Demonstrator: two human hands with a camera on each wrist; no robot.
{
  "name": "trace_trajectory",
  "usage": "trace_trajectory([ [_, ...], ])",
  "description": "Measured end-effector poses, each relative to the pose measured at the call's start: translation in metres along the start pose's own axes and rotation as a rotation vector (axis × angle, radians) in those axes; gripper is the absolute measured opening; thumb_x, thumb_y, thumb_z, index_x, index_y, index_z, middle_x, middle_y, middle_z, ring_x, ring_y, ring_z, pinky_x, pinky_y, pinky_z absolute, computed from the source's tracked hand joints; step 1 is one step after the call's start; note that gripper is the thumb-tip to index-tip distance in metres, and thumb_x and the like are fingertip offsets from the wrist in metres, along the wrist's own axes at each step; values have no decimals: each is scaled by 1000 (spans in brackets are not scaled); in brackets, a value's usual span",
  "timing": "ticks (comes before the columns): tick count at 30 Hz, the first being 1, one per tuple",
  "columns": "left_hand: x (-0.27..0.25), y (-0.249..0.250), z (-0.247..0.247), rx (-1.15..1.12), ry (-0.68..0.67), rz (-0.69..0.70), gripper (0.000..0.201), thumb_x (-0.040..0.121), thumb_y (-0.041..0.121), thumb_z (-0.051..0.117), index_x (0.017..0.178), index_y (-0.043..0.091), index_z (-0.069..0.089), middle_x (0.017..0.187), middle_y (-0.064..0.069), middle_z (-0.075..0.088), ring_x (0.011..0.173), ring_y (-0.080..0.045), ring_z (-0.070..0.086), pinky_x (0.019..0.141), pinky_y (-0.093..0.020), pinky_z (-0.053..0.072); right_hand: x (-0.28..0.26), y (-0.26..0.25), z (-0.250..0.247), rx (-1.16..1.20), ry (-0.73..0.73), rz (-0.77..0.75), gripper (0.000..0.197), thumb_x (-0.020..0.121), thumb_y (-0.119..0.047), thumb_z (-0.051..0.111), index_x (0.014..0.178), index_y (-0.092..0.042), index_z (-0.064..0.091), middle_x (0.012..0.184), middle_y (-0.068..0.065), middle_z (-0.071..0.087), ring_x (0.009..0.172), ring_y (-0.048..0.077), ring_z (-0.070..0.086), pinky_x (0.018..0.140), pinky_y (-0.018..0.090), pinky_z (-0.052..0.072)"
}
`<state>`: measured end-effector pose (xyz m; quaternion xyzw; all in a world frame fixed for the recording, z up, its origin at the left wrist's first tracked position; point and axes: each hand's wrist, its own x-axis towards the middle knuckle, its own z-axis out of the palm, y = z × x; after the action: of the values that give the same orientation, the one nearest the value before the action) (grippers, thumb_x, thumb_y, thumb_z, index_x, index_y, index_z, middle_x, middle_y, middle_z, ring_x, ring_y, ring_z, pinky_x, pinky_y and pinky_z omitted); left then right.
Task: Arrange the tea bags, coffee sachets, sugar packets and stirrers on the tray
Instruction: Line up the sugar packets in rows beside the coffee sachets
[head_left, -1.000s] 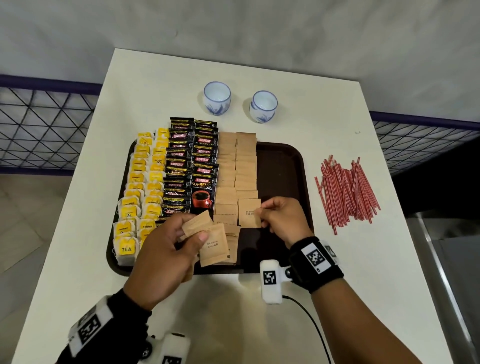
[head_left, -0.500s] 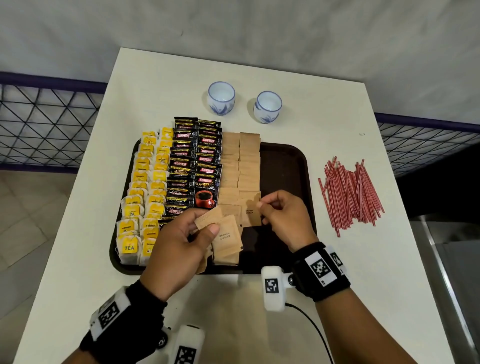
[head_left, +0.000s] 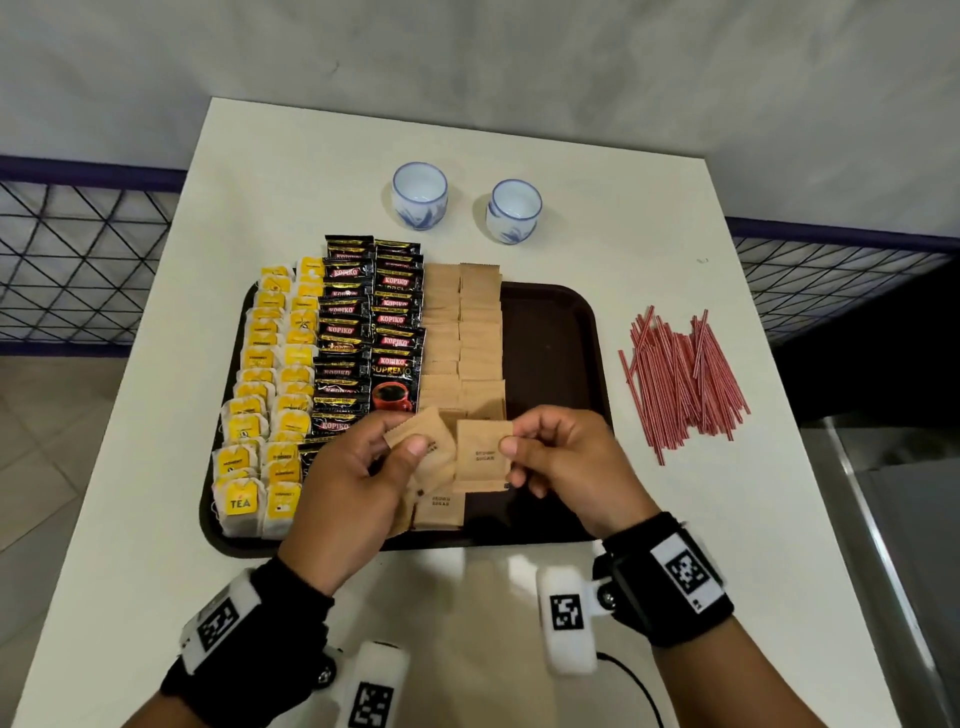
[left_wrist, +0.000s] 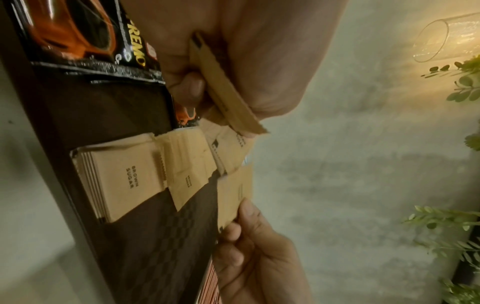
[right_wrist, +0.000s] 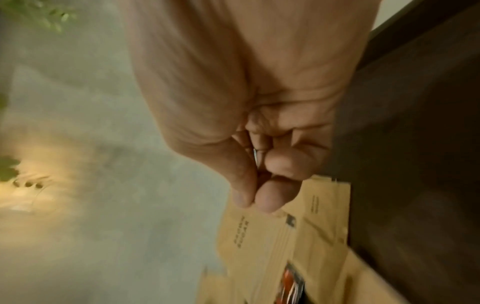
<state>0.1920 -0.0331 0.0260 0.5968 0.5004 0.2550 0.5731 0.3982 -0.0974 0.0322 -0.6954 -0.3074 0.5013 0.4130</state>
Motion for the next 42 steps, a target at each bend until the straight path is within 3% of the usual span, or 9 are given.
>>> trace_trajectory([
  [5,-4,-2,-17,-25,65,-84,16,97,22,61,102,36,67,85,17,75,70,-36,66,46,-25,49,26,11,-24,-151,101,100,10,90,3,65,82,-2,66,61,12,66,51,19,60,43,23,43],
  [10,-9,-5,-21,-8,64,-77,18,97,19,62,100,35,68,83,18,76,68,-27,69,49,-24,50,44,18,-14,-200,81,148,11,90,2,64,80,-4,65,63,11,65,49,17,62,44,23,46],
  [14,-10,-10,-19,21,52,-80,18,96,19,64,98,37,68,86,21,75,75,-2,71,64,-23,50,50,20,-3,-225,89,148,8,88,-1,67,80,-4,67,63,10,67,50,16,63,47,25,48],
  [20,-10,-9,-14,-14,39,-117,19,98,21,61,96,38,68,85,13,77,68,-23,70,56,-31,52,54,22,3,-256,129,152,8,85,-10,73,80,-9,67,66,13,72,57,26,69,56,33,56],
  [27,-3,-2,-8,15,-18,-91,15,97,22,62,98,33,71,85,8,77,69,-18,71,56,-35,56,20,-9,12,-106,12,12,10,87,-12,74,91,-6,68,74,4,68,55,13,62,43,24,44],
  [31,1,3,-2,46,-69,-44,11,95,21,66,97,28,73,81,8,75,57,1,64,51,-16,44,7,-13,20,-5,-133,-61,7,86,-4,74,91,-2,70,72,4,67,56,19,62,41,25,40],
  [34,3,7,3,82,-95,-11,8,91,23,70,94,29,73,87,11,75,76,-9,71,64,-27,55,4,-11,19,-10,-121,-59,6,85,-2,75,87,-5,70,69,4,65,54,18,62,41,25,41],
  [39,3,13,8,102,-118,15,11,89,22,73,89,33,72,83,8,74,72,-28,69,65,-34,52,0,-8,18,-21,-106,-54,7,85,-4,75,87,-5,69,72,4,63,53,17,61,41,26,42],
  [42,3,12,7,139,-164,26,18,92,20,69,92,38,70,87,9,74,77,-16,70,62,-27,52,1,-7,19,-35,-97,-46,6,86,-2,73,86,-3,67,68,3,62,51,15,60,42,25,43],
])
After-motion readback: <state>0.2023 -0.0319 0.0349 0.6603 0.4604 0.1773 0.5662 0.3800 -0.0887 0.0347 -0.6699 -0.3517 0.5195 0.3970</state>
